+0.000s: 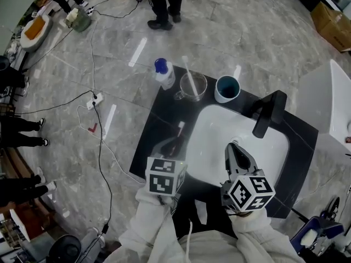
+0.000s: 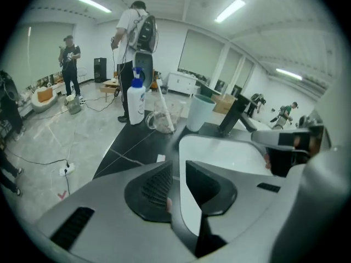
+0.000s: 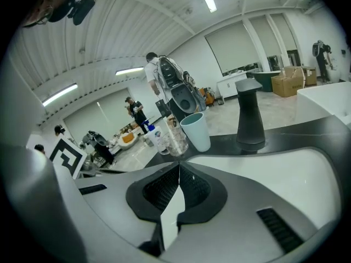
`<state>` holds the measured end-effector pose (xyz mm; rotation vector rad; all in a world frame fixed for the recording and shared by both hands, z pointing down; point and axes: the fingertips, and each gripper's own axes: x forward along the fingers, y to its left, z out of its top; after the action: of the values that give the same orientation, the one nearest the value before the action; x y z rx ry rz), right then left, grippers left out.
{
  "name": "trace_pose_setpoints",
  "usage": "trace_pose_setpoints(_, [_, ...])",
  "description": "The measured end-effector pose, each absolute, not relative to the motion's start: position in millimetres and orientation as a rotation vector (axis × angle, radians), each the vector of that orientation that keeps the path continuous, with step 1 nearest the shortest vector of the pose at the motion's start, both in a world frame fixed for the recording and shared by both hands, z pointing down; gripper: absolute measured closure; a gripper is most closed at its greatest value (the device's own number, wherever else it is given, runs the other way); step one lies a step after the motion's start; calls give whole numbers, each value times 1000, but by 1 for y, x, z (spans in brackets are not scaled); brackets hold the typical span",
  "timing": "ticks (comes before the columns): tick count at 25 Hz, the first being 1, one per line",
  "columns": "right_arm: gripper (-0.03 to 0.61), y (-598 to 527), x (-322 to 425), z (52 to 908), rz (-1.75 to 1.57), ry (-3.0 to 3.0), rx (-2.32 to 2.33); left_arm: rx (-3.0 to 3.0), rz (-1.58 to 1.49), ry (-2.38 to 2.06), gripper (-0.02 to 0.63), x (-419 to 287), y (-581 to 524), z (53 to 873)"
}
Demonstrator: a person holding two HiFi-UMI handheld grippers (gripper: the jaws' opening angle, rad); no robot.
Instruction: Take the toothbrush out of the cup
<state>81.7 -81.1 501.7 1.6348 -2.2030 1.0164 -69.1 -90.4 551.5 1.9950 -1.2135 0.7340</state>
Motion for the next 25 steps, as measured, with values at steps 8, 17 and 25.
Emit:
trace_pose_setpoints(8, [555,-73,89,470,968,-2242,1685,2102,517,-1242,576,-51,-77,479])
trace_pose_setpoints(17, [555,-67,98,425,889,-2299,1766,2275,303,-1310,604,-38,-73,405])
trace_pose_setpoints(25, [555,-77,104,373,739,-2384,1858,2315,141,-1367,606,-29,-83,370])
